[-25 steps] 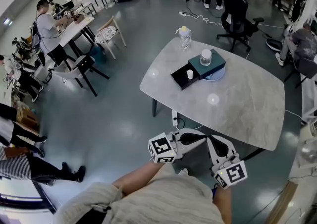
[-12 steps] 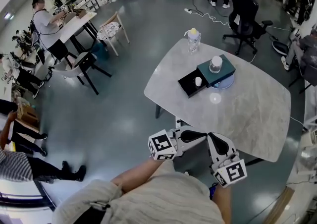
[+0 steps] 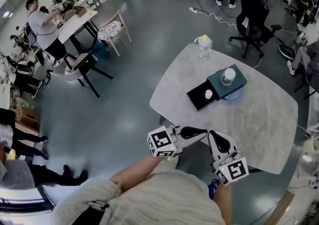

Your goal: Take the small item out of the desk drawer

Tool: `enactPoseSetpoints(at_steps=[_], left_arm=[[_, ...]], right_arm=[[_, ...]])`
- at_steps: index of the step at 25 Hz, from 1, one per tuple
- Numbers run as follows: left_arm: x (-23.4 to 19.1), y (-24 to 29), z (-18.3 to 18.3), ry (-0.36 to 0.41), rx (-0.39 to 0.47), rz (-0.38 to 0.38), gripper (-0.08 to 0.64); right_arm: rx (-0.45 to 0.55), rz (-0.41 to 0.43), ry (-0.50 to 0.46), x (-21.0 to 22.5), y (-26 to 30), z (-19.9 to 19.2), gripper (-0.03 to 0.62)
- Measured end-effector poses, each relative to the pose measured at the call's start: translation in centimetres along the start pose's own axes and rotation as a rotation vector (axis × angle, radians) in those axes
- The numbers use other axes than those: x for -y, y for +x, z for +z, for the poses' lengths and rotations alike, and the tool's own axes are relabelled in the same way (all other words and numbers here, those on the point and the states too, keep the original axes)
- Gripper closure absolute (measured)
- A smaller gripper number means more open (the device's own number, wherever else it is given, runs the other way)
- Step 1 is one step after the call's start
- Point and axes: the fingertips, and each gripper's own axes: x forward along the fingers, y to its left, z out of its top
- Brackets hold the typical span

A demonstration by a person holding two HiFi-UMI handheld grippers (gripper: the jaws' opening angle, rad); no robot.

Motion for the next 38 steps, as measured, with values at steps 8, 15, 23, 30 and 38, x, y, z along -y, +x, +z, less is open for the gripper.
enactPoseSetpoints(at_steps=[8, 15, 23, 30, 38], left_arm=[[-4.9, -2.4, -0.2, -0.017, 0.01, 0.007, 0.545], [-8.0, -1.9, -0.9, -0.039, 0.011, 0.042, 0.545], [-12.4, 0.2, -2.0, -0.068, -0.019, 0.112, 0.545], [-16.8, 1.9, -4.3, -0.131, -0.062, 0.177, 0.545], [-20.7, 3.4, -7.3, -0.179, -0.103, 0.212, 0.545]], right_arm=[[-0.082, -0.027, -0.054, 1.1, 4.4, -1.0, 0.581], [-0.194, -0.037, -0.084, 3.9, 5.8, -2.9, 0.581], [-0.25, -0.012, -0.094, 8.8, 8.6, -4.7, 0.581], [-0.319, 0.019, -0.079, 12.3, 11.6, -7.5, 0.581], [-0.391, 0.036, -0.073, 16.0, 14.4, -11.5, 0.58]])
